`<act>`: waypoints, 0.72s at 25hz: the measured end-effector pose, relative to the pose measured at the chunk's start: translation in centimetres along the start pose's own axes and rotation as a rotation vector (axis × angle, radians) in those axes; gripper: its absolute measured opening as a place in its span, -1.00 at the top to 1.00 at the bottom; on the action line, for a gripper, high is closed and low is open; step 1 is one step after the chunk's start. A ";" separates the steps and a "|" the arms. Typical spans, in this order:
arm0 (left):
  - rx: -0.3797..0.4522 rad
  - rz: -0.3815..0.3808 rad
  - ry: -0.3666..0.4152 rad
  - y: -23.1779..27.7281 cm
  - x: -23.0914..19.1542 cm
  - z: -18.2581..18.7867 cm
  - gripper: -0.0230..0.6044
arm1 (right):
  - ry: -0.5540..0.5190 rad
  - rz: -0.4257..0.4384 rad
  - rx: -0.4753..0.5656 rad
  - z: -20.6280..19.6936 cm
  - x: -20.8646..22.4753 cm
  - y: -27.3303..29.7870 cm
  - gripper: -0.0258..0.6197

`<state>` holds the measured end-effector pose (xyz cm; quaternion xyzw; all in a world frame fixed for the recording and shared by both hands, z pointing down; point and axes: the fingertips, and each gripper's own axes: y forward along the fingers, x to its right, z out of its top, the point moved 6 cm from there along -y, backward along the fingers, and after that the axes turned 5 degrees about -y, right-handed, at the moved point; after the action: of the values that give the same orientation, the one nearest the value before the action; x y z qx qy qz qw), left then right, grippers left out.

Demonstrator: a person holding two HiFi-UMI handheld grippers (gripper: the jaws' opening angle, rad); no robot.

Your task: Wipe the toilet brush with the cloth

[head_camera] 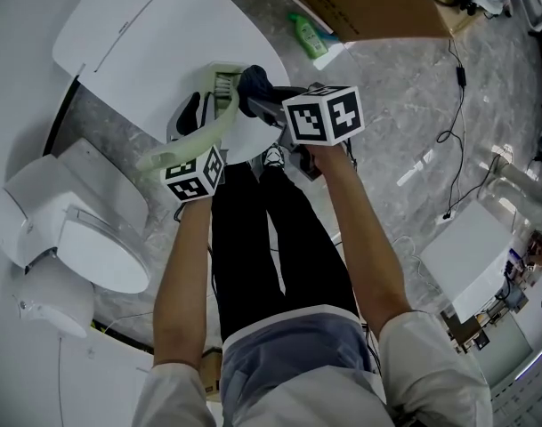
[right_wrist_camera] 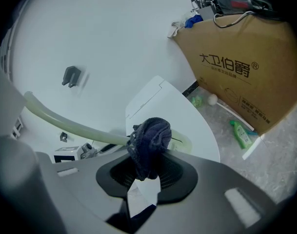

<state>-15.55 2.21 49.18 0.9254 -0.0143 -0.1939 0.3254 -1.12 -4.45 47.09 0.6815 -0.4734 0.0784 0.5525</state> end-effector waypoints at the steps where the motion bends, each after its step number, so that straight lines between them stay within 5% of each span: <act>1: 0.002 0.000 0.003 -0.3 0.0 0.1 0.93 | -0.003 -0.002 -0.001 0.1 -0.1 -0.2 0.64; 18: 0.055 0.039 -0.032 -5.6 0.2 1.5 0.93 | -0.044 -0.002 0.002 1.3 -2.7 -3.0 0.64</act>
<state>-16.47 5.72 44.68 0.9303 -0.0427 -0.2020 0.3032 -0.89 -4.18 42.90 0.6839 -0.4848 0.0634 0.5415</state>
